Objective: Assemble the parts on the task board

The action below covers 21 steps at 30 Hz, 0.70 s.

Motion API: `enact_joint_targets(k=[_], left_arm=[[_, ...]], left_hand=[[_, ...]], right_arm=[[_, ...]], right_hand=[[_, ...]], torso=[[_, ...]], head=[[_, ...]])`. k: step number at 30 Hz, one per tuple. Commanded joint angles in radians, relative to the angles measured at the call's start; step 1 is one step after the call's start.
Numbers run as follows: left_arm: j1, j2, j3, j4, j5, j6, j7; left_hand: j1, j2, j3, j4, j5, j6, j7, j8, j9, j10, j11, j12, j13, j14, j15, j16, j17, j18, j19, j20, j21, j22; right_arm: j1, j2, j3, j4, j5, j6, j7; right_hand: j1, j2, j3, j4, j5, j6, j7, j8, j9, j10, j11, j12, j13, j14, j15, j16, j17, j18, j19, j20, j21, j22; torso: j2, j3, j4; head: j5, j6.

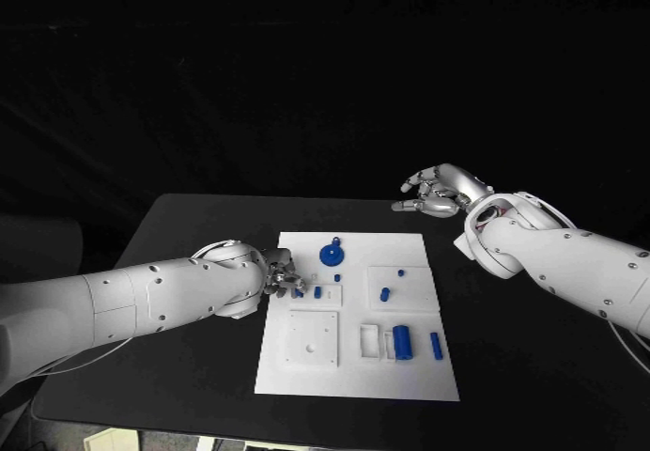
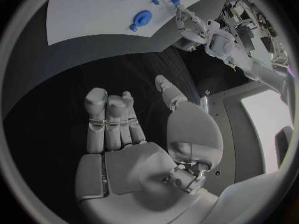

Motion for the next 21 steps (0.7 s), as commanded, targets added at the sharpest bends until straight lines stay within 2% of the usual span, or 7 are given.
enact_joint_targets(k=[1, 9, 14, 21], left_arm=[[-0.001, 0.003, -0.002, 0.001, -0.012, 0.026, 0.002], [-0.001, 0.005, -0.002, 0.0, -0.016, 0.034, 0.002], [-0.001, 0.006, -0.003, -0.004, -0.021, 0.046, 0.0], [-0.001, 0.006, -0.003, -0.007, -0.022, 0.05, -0.002]], left_hand=[[0.011, 0.001, 0.005, -0.003, 0.004, 0.027, -0.022, 0.003, 0.001, 0.024, -0.027, 0.004, 0.001, 0.03, -0.039, 0.002, 0.001, 0.016, 0.006, -0.146, 0.004, -0.002], [0.013, 0.001, 0.006, -0.005, 0.004, 0.027, -0.022, 0.003, 0.001, 0.024, -0.027, 0.004, 0.001, 0.03, -0.039, 0.002, 0.001, 0.016, 0.006, -0.146, 0.004, -0.002], [0.013, 0.002, 0.007, -0.005, 0.004, 0.027, -0.022, 0.003, 0.001, 0.024, -0.027, 0.004, 0.001, 0.03, -0.039, 0.002, 0.001, 0.016, 0.006, -0.146, 0.005, -0.002], [0.013, 0.002, 0.007, -0.006, 0.004, 0.027, -0.022, 0.003, 0.001, 0.024, -0.027, 0.004, 0.001, 0.03, -0.039, 0.002, 0.001, 0.016, 0.006, -0.146, 0.005, -0.002]], right_arm=[[0.0, 0.0, 0.0, 0.002, -0.002, 0.011, 0.004], [0.0, -0.001, 0.0, 0.002, -0.002, 0.012, 0.004], [0.0, -0.002, 0.0, 0.002, -0.002, 0.011, 0.004], [0.0, -0.002, 0.0, 0.002, -0.002, 0.011, 0.004]], right_hand=[[0.001, 0.012, -0.001, 0.005, 0.005, -0.008, 0.018, 0.004, 0.0, -0.004, 0.003, 0.006, -0.002, -0.004, 0.001, -0.004, -0.001, 0.133, 0.0, -0.005, -0.006, 0.007], [0.001, 0.012, -0.001, 0.005, 0.005, -0.008, 0.018, 0.004, 0.0, -0.004, 0.003, 0.007, -0.002, -0.004, 0.001, -0.004, -0.001, 0.133, 0.0, -0.005, -0.006, 0.007], [0.001, 0.012, -0.001, 0.005, 0.006, -0.008, 0.018, 0.004, 0.0, -0.004, 0.003, 0.007, -0.002, -0.004, 0.001, -0.004, -0.001, 0.133, 0.0, -0.005, -0.006, 0.008], [0.001, 0.012, -0.001, 0.005, 0.006, -0.008, 0.018, 0.004, 0.0, -0.004, 0.003, 0.007, -0.002, -0.004, 0.001, -0.004, -0.001, 0.133, 0.0, -0.005, -0.006, 0.008]], torso=[[0.0, -0.0002, 0.0002], [0.0, -0.0006, -0.0002], [0.0, -0.0007, 0.0005], [0.001, -0.0014, 0.0007]], head=[[-0.001, -0.001], [-0.001, 0.0], [0.0, -0.004], [0.0, -0.002]])
